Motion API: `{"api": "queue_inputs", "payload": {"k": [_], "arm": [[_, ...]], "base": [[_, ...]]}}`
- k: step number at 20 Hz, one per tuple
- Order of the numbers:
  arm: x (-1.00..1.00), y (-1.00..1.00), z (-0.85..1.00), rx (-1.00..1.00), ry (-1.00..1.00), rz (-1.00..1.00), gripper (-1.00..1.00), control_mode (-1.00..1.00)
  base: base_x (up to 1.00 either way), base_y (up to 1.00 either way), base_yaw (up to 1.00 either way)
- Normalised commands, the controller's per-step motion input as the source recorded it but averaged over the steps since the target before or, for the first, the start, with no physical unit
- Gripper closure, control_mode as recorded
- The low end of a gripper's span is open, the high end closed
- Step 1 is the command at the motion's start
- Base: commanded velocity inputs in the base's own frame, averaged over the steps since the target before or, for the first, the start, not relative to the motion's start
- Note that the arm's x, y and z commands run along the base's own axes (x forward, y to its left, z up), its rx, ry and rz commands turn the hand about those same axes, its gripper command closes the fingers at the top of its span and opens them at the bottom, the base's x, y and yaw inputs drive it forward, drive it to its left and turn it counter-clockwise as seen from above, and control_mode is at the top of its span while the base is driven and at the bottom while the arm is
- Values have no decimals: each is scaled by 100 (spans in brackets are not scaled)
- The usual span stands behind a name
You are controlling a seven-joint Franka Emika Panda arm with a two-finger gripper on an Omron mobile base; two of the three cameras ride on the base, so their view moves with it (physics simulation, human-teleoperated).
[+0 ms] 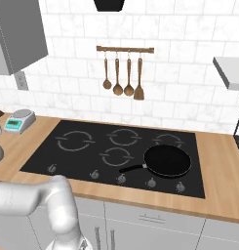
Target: Pick the kettle from the counter and place it on a stove burner. Then turn the burner on.
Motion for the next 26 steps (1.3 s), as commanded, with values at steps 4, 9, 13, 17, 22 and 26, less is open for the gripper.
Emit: {"api": "queue_inputs", "payload": {"k": [4, 9, 13, 17, 22, 26], "arm": [[-63, -79, 37, 3, 0, -7, 100, -100], [-28, -99, 23, 3, 0, -13, 100, -100], [0, -100, 14, 1, 1, -17, 100, -100], [0, -93, 31, 0, 0, -13, 100, -100], [9, -88, 30, 0, 0, -6, 100, -100], [32, -90, 13, 0, 0, -2, 100, -100]], "base": [[0, 0, 0], [0, 0, 0], [0, 0, 0], [0, 0, 0], [0, 0, 0], [0, 0, 0]]}}
